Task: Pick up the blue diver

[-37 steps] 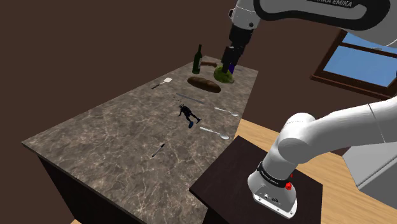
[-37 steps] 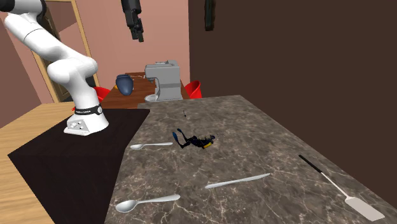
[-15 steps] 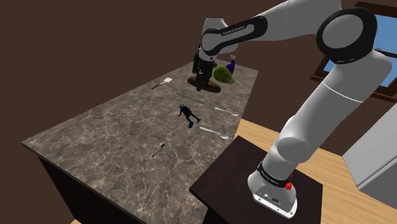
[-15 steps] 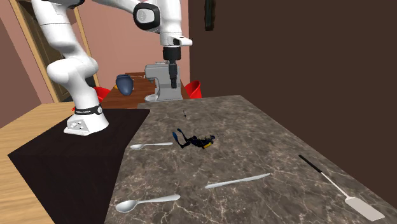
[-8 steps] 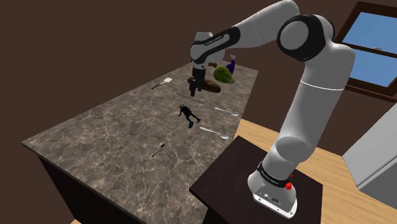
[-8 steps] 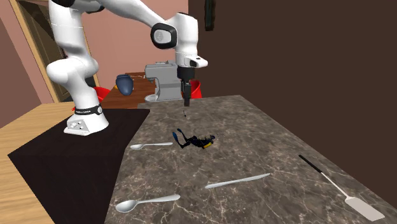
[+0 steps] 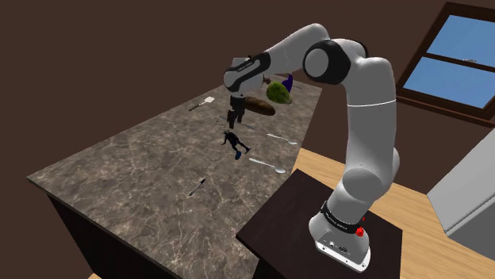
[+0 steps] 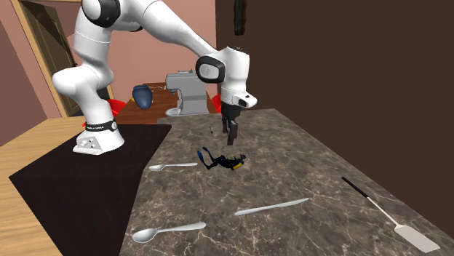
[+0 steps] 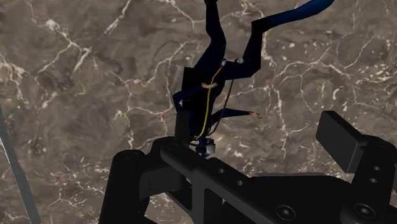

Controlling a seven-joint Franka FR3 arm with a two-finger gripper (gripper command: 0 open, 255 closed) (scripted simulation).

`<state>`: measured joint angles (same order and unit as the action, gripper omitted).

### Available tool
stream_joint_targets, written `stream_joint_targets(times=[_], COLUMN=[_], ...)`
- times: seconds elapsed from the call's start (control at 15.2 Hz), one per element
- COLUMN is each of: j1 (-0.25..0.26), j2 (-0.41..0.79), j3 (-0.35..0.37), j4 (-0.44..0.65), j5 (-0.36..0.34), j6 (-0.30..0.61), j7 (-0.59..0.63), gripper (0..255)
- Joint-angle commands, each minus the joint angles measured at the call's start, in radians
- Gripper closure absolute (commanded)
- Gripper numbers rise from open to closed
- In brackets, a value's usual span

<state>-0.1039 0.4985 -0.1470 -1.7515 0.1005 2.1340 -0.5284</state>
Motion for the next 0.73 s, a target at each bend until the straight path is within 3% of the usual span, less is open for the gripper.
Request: stream_joint_targets(times=[0.0,0.26,0.66], j1=[-0.015,-0.044,-0.048], j2=[0.083,0.26,0.309], j3=[0.008,0.025,0.03], j4=[0.079,0.266,0.275], j5=[0.014,0.032,0.037], j6=[-0.012,-0.052,-0.013], j7=[-0.019,-0.046,-0.05], gripper=[0,0,0])
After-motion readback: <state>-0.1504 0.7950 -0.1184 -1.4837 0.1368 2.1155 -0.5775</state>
